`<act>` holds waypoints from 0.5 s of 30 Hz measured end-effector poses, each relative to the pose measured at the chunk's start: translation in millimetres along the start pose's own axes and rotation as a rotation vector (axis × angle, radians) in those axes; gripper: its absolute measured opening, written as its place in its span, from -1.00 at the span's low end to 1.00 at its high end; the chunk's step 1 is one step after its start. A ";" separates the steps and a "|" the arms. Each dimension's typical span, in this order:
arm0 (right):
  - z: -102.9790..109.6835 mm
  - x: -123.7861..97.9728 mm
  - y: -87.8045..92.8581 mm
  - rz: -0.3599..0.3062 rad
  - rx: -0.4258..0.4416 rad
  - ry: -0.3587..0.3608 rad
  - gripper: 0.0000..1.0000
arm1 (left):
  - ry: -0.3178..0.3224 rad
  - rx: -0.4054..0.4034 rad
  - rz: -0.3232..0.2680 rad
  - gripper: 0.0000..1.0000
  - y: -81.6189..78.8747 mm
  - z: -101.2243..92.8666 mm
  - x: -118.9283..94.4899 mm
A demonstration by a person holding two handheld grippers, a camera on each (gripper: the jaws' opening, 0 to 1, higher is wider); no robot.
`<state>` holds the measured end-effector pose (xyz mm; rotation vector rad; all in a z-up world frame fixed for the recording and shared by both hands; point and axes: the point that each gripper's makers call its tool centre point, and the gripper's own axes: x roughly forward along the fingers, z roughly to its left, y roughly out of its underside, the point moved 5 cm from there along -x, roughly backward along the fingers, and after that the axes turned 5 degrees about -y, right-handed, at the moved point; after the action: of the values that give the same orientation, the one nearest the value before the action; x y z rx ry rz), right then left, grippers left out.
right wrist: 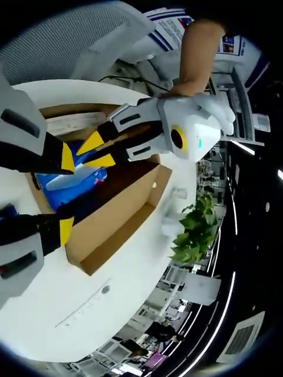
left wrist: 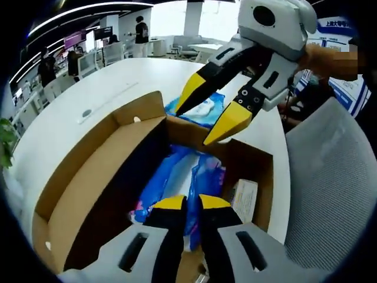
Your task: Operate the shoe box by opening the lid, removing the specified soft item, and placing it in the target area until the item is outside and the box remains undamaged.
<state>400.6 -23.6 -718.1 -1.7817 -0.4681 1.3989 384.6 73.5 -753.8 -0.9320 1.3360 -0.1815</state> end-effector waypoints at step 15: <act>-0.1 42.6 4.4 0.122 -0.091 -0.013 -0.74 | 0.004 0.053 0.007 -1.00 1.9 -5.4 -0.7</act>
<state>413.4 3.8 -748.4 -1.9026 -0.4433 1.4947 379.0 72.6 -754.2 -0.8828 1.3324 -0.2122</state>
